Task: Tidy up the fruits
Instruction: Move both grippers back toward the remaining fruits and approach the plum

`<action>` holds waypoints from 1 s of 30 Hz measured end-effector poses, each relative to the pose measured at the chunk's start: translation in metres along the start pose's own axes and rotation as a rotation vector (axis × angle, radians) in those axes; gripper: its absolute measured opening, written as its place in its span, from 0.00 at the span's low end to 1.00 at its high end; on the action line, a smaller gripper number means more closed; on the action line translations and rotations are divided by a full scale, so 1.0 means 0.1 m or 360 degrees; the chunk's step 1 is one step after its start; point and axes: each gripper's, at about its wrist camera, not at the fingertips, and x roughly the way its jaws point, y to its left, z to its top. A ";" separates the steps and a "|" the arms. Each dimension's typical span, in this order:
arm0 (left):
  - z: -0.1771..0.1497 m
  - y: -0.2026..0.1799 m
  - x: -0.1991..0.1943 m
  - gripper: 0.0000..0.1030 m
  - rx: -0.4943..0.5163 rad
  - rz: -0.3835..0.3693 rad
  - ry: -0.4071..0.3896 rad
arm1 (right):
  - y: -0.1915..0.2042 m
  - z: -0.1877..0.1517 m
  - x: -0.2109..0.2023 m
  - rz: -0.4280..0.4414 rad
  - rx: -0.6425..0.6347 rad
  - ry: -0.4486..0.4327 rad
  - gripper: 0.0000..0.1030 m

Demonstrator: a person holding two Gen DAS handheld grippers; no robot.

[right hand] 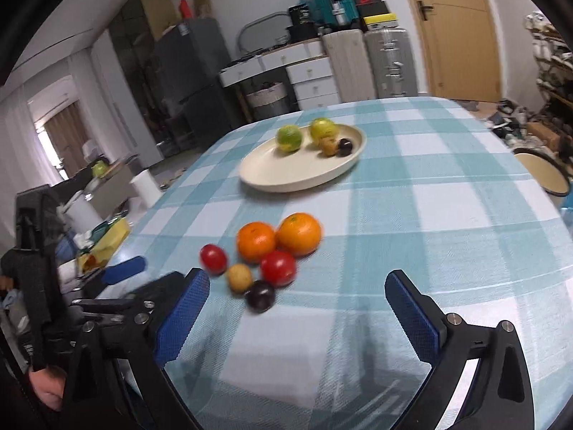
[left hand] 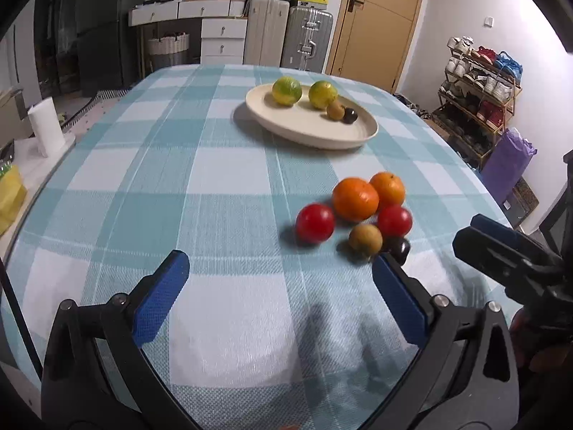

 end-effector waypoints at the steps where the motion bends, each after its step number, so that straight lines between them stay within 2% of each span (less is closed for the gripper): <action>1: -0.01 0.02 0.01 0.99 -0.0012 -0.0005 0.0010 | 0.02 -0.01 0.00 0.0001 -0.0012 0.0000 0.98; 6: -0.04 0.09 0.03 0.99 -0.0042 -0.0008 0.0014 | 0.11 -0.06 0.05 -0.0013 -0.0078 0.0021 0.96; 10: -0.04 0.10 0.00 0.99 -0.0046 -0.0006 0.0001 | 0.14 -0.08 0.12 0.0009 -0.0095 0.0058 0.82; 12: -0.04 0.10 0.00 0.99 -0.0045 -0.0003 -0.0002 | 0.16 -0.09 0.17 0.0020 -0.0103 0.0084 0.80; 19: -0.04 0.10 0.00 0.99 -0.0046 0.0000 0.0011 | 0.19 -0.10 0.27 0.0069 -0.0101 0.0117 0.62; 25: -0.03 0.11 0.00 0.99 -0.0036 0.0013 -0.0001 | 0.16 -0.10 0.38 0.0102 -0.0062 0.0182 0.55; 30: -0.01 0.17 -0.02 0.99 -0.0058 0.0023 -0.0006 | 0.18 -0.09 0.46 0.0090 -0.0076 0.0212 0.44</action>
